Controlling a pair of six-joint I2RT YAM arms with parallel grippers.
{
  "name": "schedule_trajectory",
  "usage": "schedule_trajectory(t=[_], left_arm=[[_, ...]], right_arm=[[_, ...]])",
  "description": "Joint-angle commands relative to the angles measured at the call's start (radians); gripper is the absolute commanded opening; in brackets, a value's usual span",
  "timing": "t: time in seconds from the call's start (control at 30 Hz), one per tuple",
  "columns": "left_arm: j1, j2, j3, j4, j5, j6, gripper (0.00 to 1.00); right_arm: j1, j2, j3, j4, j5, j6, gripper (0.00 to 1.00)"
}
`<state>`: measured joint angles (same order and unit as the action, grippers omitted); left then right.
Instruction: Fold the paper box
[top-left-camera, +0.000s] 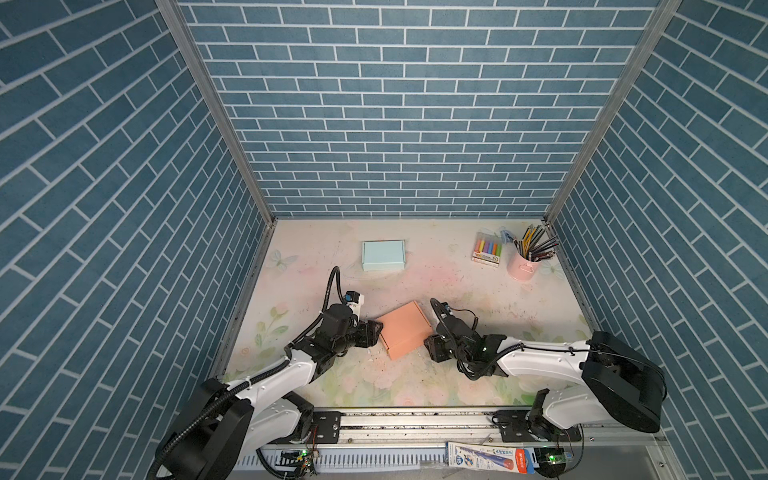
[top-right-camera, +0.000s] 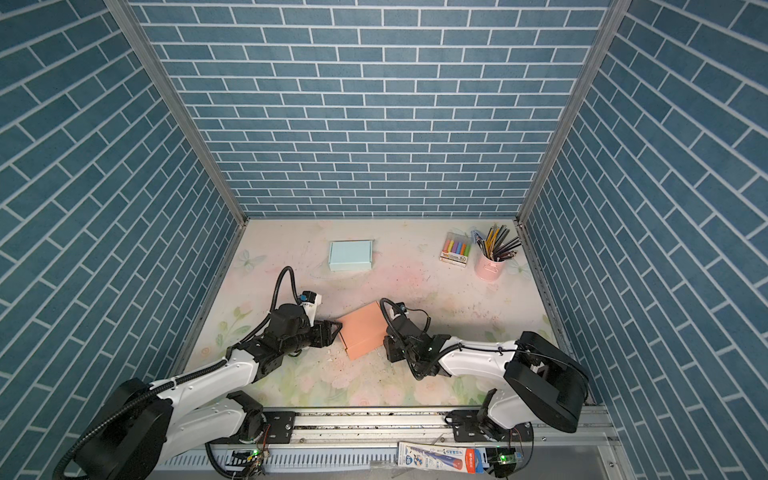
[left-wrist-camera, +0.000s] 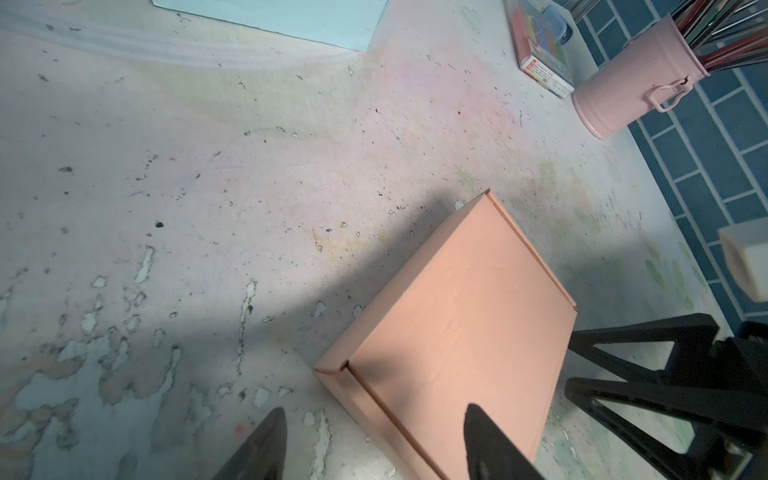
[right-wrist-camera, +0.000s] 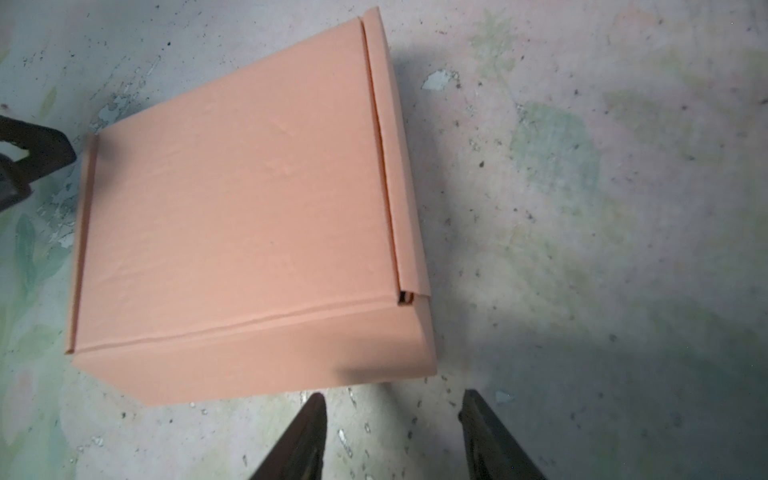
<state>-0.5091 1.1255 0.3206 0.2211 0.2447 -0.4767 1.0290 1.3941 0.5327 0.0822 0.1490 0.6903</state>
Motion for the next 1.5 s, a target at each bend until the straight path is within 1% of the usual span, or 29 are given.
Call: schedule_trajectory(t=[0.0,0.13,0.3,0.53,0.9,1.47], left_arm=[[0.022,0.046,0.059,0.030,0.027,0.025,0.70],[0.037,0.126,0.112,0.048,0.047,0.052,0.71],[0.037,0.218,0.159,0.064,0.023,0.083,0.70],[0.036,0.276,0.156,0.140,0.102,0.060,0.66],[0.001,0.238,0.105,0.159,0.129,0.029,0.61],[-0.086,0.159,0.024,0.161,0.103,-0.034,0.59]], right_arm=[[-0.002,-0.043,-0.017,-0.026,0.018,-0.001,0.53],[0.002,-0.076,-0.028,-0.013,-0.018,-0.004,0.51],[0.019,-0.068,-0.018,-0.004,-0.038,-0.004,0.47],[0.039,-0.023,0.001,0.009,-0.052,-0.004,0.43],[0.039,0.003,0.011,0.010,-0.038,-0.008,0.40],[0.039,-0.013,-0.013,0.003,-0.019,0.008,0.38]])
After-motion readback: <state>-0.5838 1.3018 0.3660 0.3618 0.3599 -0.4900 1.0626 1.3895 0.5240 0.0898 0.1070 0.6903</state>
